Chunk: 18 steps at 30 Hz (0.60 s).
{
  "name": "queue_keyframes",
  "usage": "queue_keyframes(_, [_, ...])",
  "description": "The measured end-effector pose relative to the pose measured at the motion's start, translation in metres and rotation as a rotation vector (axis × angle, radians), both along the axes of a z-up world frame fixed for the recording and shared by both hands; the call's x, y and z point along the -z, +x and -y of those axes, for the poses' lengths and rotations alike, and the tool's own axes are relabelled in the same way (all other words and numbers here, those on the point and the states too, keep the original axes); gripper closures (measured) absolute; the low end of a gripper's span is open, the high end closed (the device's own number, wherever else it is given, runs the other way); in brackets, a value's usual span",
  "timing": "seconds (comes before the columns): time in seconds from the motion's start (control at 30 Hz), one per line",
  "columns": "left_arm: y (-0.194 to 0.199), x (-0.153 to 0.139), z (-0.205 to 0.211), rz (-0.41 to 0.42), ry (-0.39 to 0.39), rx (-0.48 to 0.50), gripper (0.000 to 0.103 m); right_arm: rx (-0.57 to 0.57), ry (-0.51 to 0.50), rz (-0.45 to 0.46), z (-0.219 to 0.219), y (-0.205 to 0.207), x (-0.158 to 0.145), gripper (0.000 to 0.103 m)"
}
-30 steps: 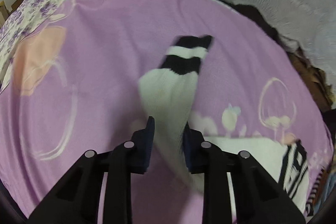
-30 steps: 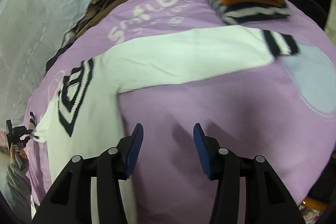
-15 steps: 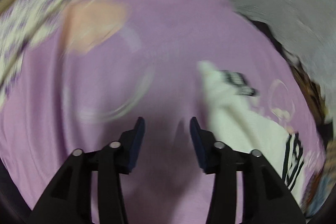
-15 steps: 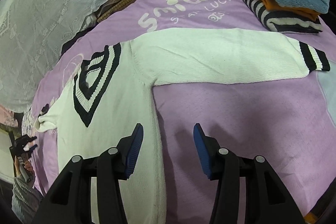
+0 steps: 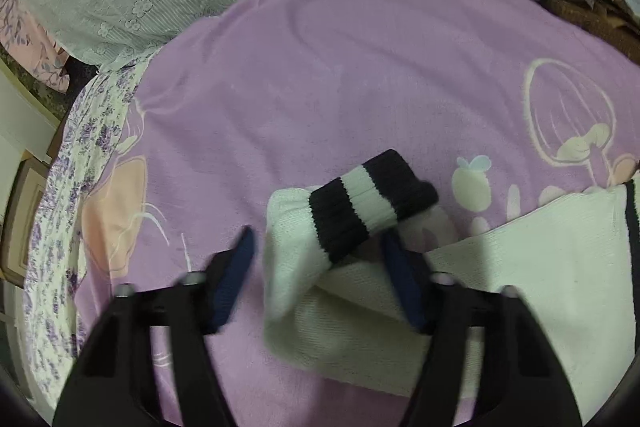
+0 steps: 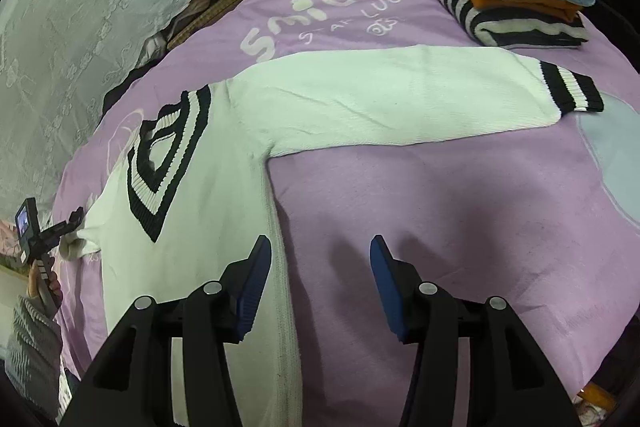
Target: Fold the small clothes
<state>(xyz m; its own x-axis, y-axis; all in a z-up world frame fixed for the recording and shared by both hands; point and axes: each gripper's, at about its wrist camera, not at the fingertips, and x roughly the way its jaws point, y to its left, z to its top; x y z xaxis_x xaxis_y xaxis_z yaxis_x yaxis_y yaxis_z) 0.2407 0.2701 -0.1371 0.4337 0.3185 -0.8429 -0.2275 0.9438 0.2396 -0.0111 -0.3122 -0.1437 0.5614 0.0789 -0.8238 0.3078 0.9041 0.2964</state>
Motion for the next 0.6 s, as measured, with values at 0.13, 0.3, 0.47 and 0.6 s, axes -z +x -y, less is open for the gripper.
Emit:
queue_keyframes(0.13, [-0.016,-0.006,-0.048,0.044,-0.137,-0.111,0.090,-0.025,-0.006,0.005,-0.006,0.004,-0.002,0.051])
queue_keyframes(0.3, [-0.070,-0.007,-0.121,0.112,-0.344,-0.305,0.081,-0.066,0.010,0.013,-0.017,0.008,-0.002,0.051])
queue_keyframes(0.47, [-0.119,0.028,-0.158,0.110,-0.547,-0.450,0.063,-0.109,0.016,0.006,-0.029,0.011,-0.001,0.051])
queue_keyframes(0.6, [-0.131,0.022,-0.147,0.155,-0.604,-0.443,0.043,-0.127,0.016,0.015,-0.035,0.009,-0.005,0.051])
